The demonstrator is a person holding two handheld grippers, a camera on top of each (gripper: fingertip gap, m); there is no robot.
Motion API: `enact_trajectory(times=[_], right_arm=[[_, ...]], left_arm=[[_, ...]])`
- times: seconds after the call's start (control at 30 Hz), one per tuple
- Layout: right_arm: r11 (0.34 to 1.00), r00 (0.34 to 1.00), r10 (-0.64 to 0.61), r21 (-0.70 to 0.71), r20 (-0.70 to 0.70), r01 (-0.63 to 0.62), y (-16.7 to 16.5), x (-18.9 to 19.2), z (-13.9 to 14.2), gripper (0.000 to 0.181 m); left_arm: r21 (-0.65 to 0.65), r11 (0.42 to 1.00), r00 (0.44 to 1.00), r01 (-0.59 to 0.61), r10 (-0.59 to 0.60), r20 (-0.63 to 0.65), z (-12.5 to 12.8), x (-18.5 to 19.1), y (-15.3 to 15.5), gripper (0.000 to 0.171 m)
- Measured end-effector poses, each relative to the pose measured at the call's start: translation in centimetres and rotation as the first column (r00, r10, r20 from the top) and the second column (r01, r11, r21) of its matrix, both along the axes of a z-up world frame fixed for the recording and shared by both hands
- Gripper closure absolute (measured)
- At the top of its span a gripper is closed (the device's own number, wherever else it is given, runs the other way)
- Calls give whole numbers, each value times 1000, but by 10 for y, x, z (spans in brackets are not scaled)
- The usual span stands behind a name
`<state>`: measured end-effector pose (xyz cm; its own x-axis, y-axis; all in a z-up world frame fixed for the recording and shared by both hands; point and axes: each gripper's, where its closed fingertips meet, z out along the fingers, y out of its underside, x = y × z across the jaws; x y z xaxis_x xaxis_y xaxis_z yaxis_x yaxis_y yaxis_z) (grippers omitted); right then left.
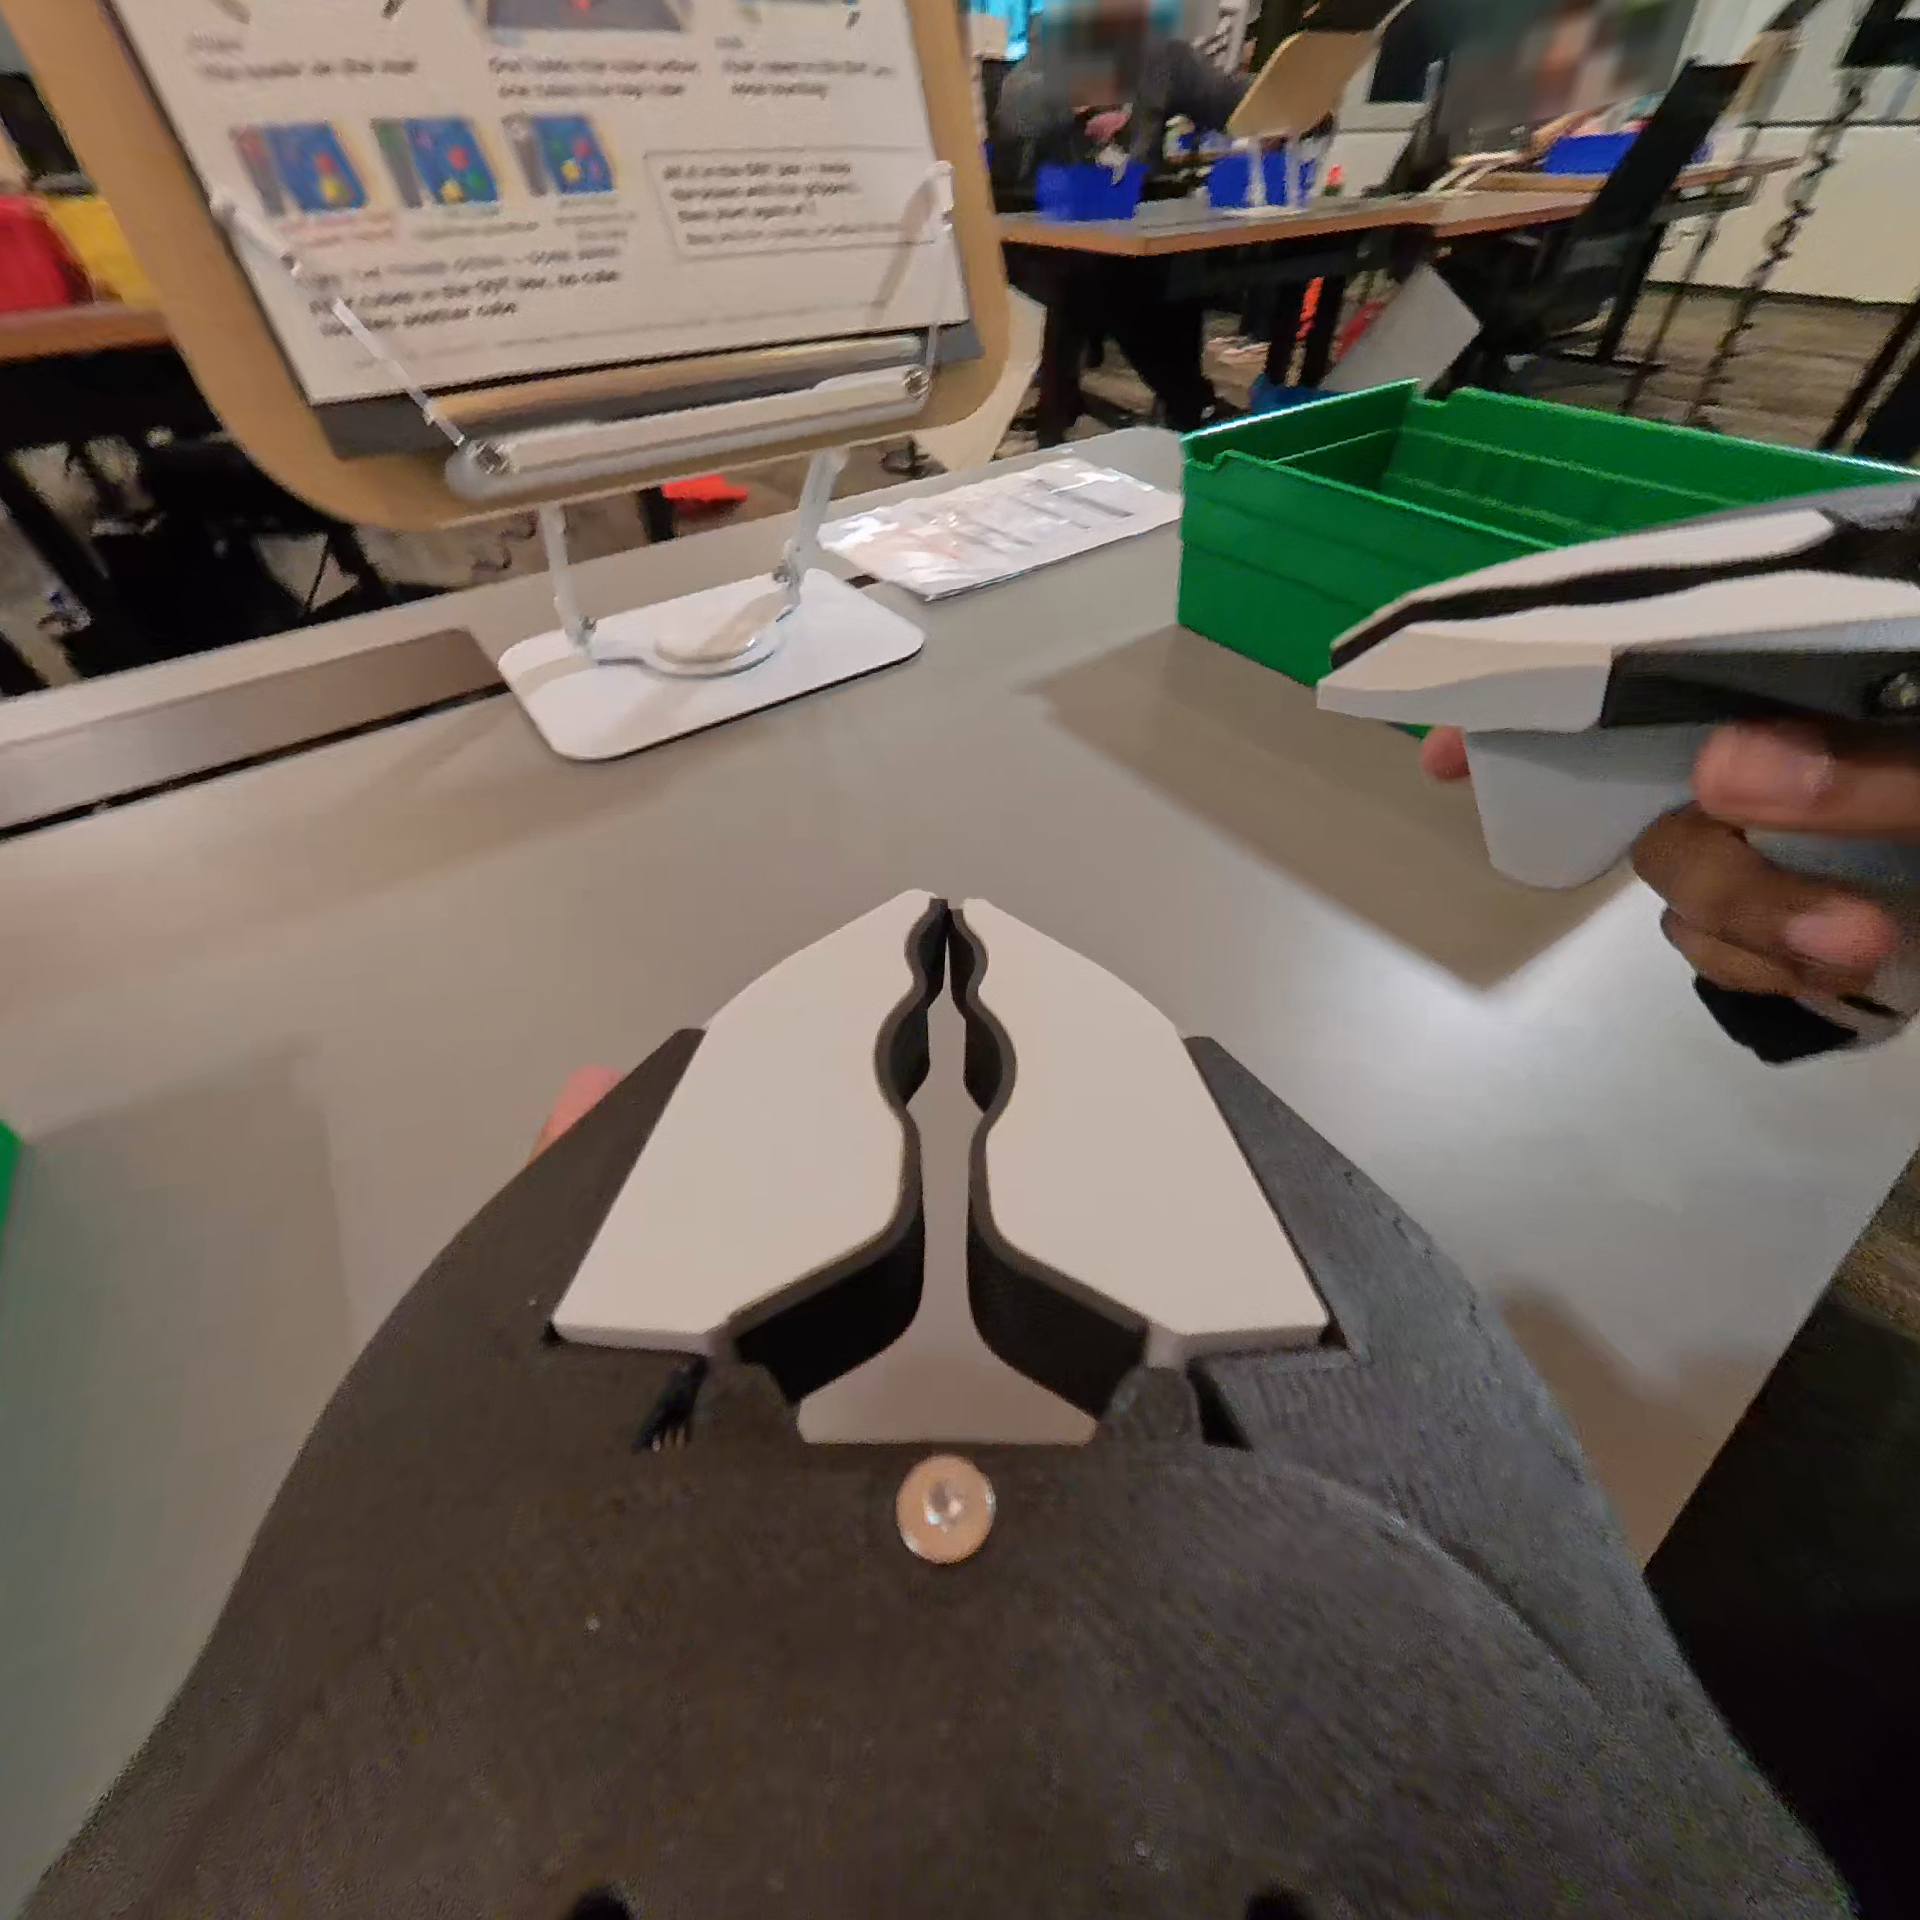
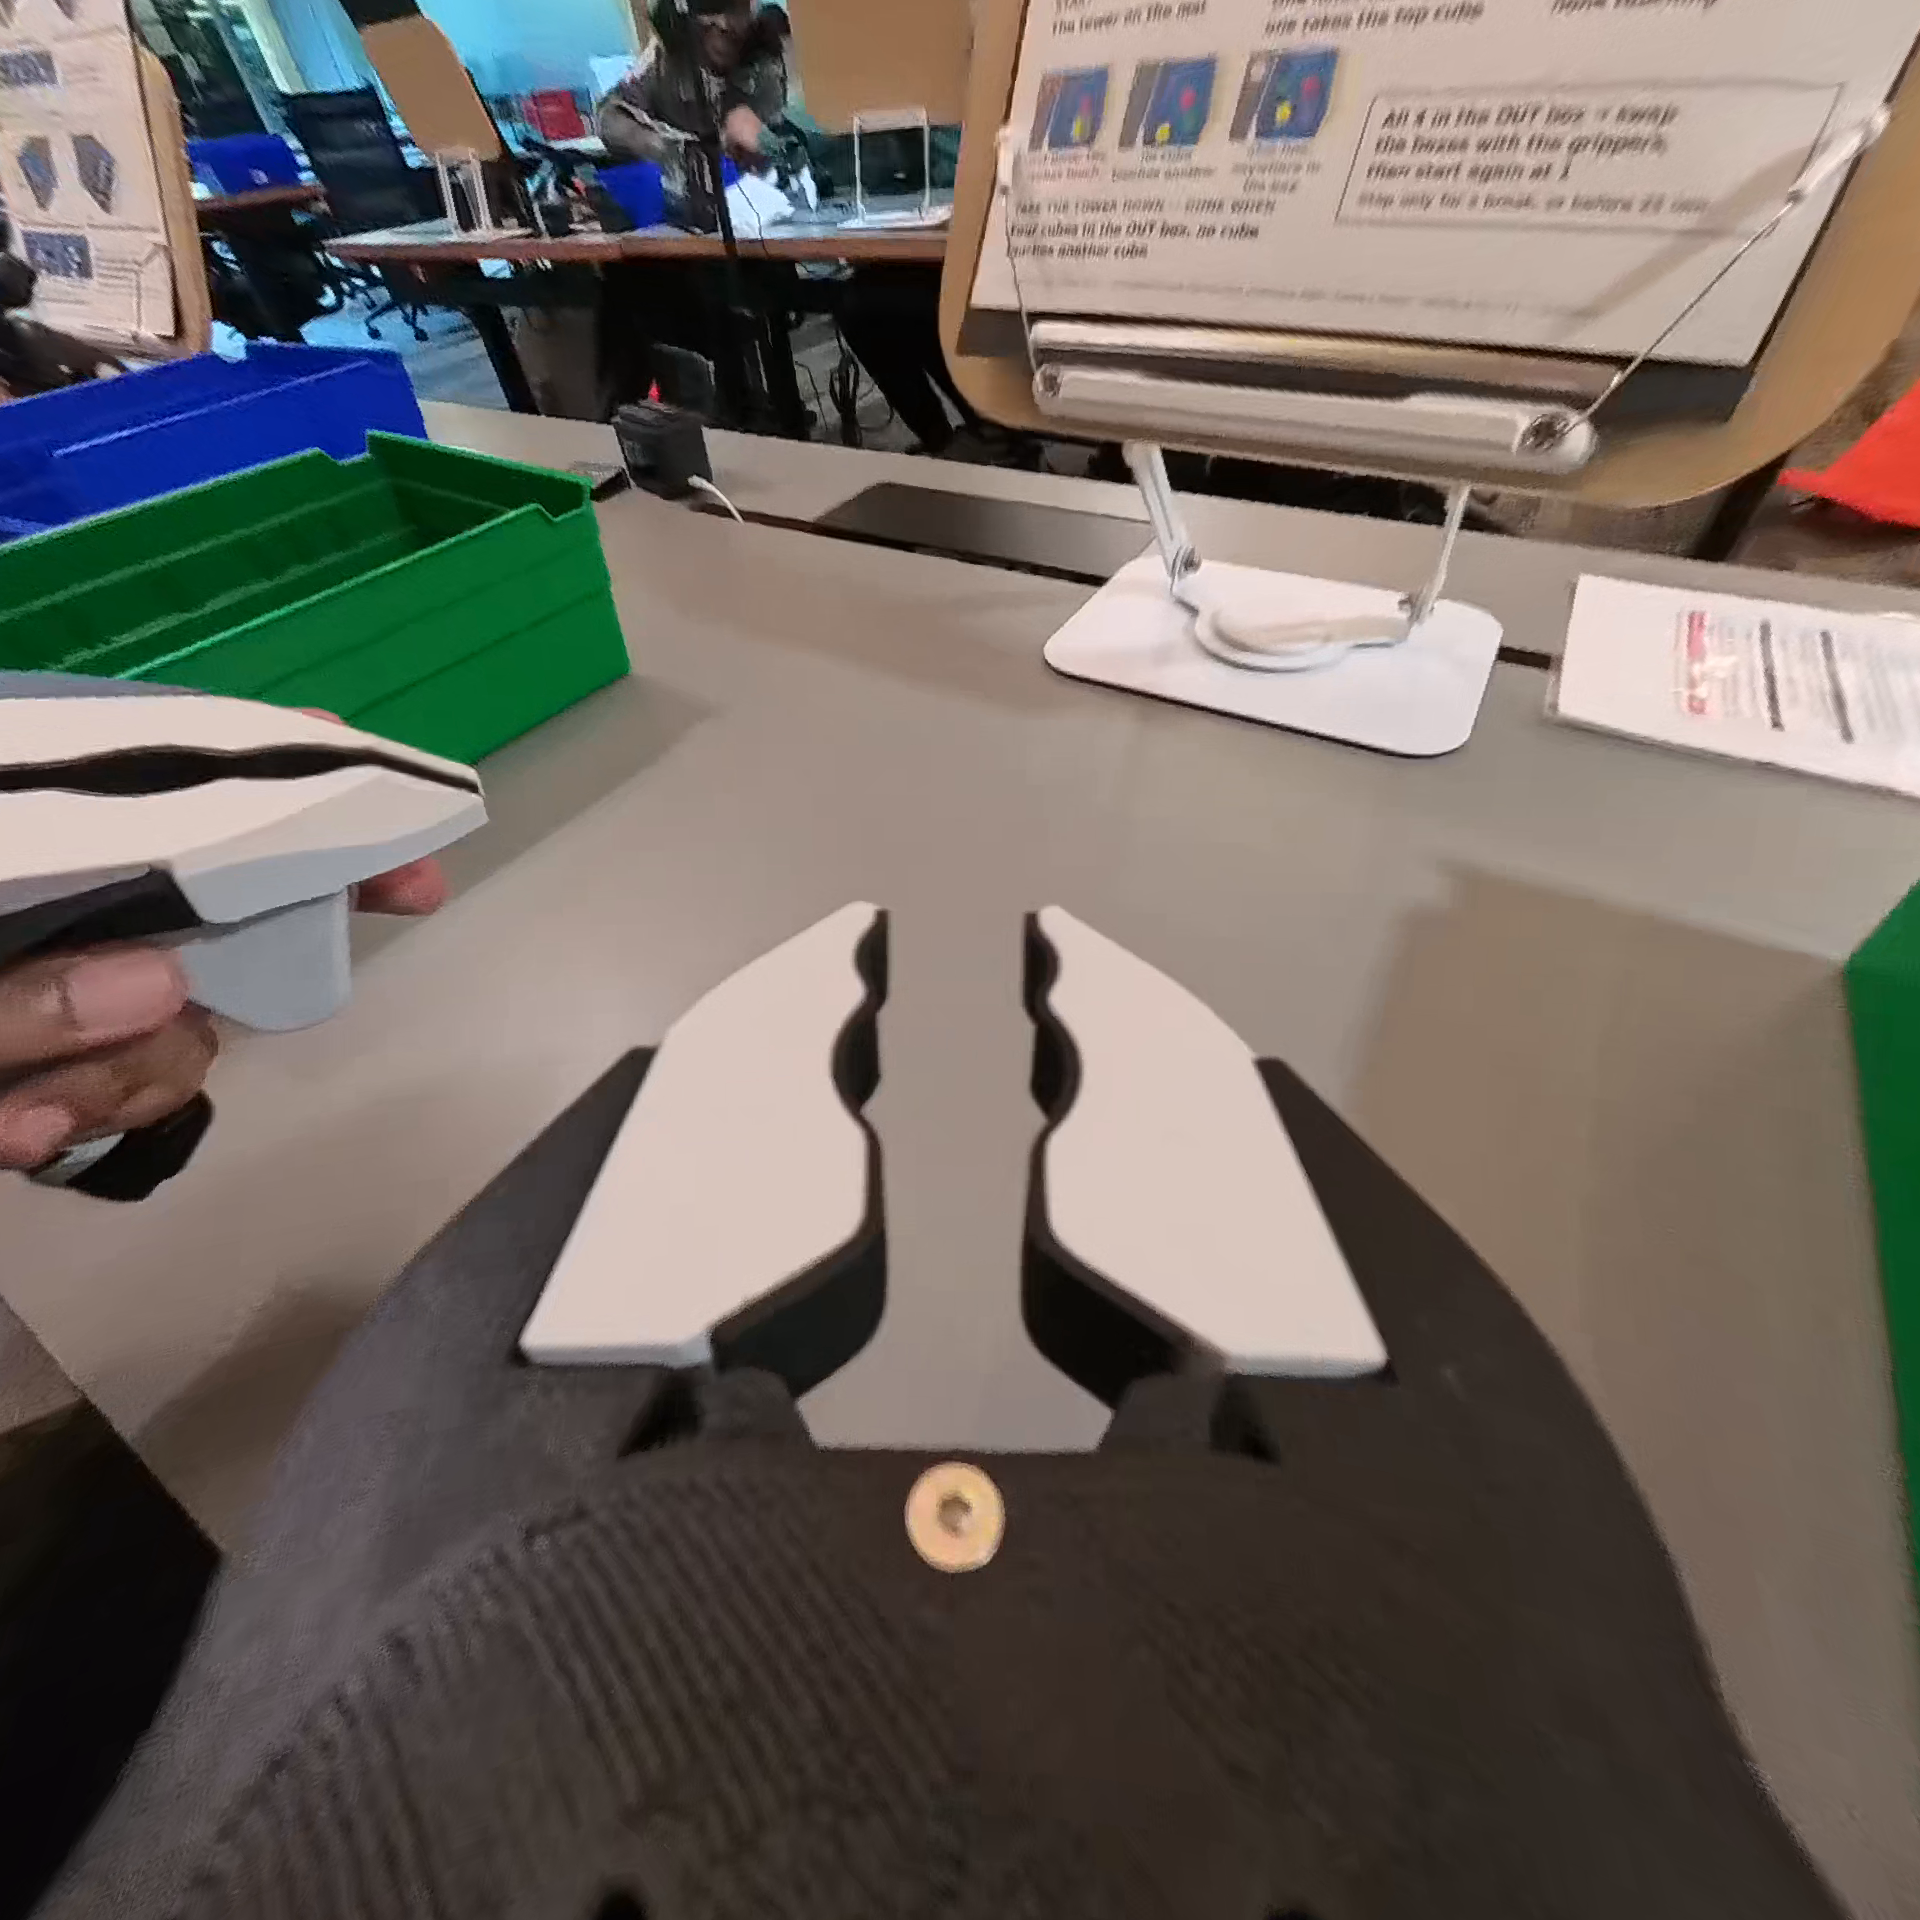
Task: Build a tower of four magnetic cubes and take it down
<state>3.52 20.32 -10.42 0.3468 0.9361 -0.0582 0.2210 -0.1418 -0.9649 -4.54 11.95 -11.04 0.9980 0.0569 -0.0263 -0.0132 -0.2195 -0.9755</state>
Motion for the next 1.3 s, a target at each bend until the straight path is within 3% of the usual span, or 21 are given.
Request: enact_trajectory(times=[0.1, 0.17, 0.27, 0.4, 0.5, 0.6, 0.7, 0.77, 0.93, 1.0, 1.2, 1.3], right_arm=[[1000, 999, 6, 30, 48, -8, 14, 15, 6, 124], [995, 997, -49, 90, 60, 44, 39, 32, 17, 101], [959, 982, -187, 217, -3, 183, 93, 76, 48, 97], [867, 915, -390, 376, 107, 326, 192, 153, 75, 104], [850, 803, -468, 438, 370, 293, 271, 209, 59, 109], [929, 682, -370, 242, 631, 280, 325, 251, 8, 103], [952, 671, -187, -36, 717, 303, 337, 261, -35, 102], [947, 656, -78, -149, 751, 284, 336, 259, -56, 107], [925, 569, -3, -214, 822, 314, 345, 260, -94, 148], [930, 520, 37, -219, 853, 295, 342, 263, -108, 153], [845, 608, 144, -416, 781, 335, 330, 256, -111, 173], [831, 585, 125, -407, 802, 379, 328, 257, -111, 176]], left_arm=[[-1, 998, 998, 60, -60, 14, -1, 7, 5, 171], [-19, 997, 996, 77, -76, 36, -6, 6, 9, 153], [-82, 995, 998, 64, -63, 16, -20, -1, 13, 115], [-130, 990, 998, 60, -58, 18, -37, -9, 10, 104], [-142, 987, 996, 70, -61, 68, -46, -12, 14, 105], [-158, 984, 994, 82, -68, 89, -51, -12, 19, 105], [-180, 981, 995, 72, -59, 76, -58, -15, 19, 106], [-178, 982, 995, 65, -51, 84, -58, -18, 19, 106], [-180, 982, 992, 63, -42, 115, -60, -21, 19, 107], [-184, 981, 992, 63, -42, 119, -61, -22, 19, 107], [-189, 979, 991, 73, -50, 123, -62, -23, 19, 108], [-180, 980, 988, 80, -54, 141, -60, -23, 19, 108]])
